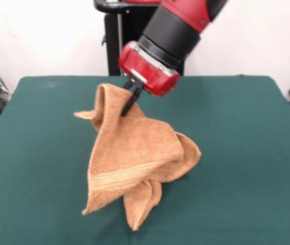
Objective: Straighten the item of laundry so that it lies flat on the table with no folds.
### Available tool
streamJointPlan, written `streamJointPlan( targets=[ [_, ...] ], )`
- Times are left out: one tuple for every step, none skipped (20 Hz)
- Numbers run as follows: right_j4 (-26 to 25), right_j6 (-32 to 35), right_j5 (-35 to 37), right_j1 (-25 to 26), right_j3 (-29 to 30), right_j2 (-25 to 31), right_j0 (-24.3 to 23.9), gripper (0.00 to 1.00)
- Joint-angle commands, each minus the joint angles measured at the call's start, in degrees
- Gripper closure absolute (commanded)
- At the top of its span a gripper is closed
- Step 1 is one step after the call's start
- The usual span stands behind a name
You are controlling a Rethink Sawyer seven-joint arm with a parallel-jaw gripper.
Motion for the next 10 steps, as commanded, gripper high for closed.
streamJointPlan(
  targets=[
    [-5.81,-6.83,20.21,-9.87,-8.06,4.57,-4.26,1.0],
    [-6.6,-7.28,22.59,-10.88,-8.83,4.18,-4.33,1.0],
    [-7.49,-7.95,25.14,-11.79,-10.07,3.58,-4.44,1.0],
    [-8.3,-8.59,27.91,-12.71,-11.23,3.26,-4.61,1.0],
    [-9.12,-9.31,30.81,-13.66,-12.59,3.05,-4.88,1.0],
    [-9.82,-9.67,33.56,-14.58,-13.63,2.93,-5.01,1.0],
    [-10.47,-10.06,36.11,-15.5,-14.73,2.86,-5.21,1.0],
    [-11.0,-10.26,38.73,-16.48,-15.57,3.14,-5.43,1.0],
    [-11.44,-10.31,41.65,-17.39,-16.69,3.72,-5.87,1.0],
    [-11.3,-9.92,45.11,-17.83,-17.94,4.3,-6.24,1.0]
  ],
)
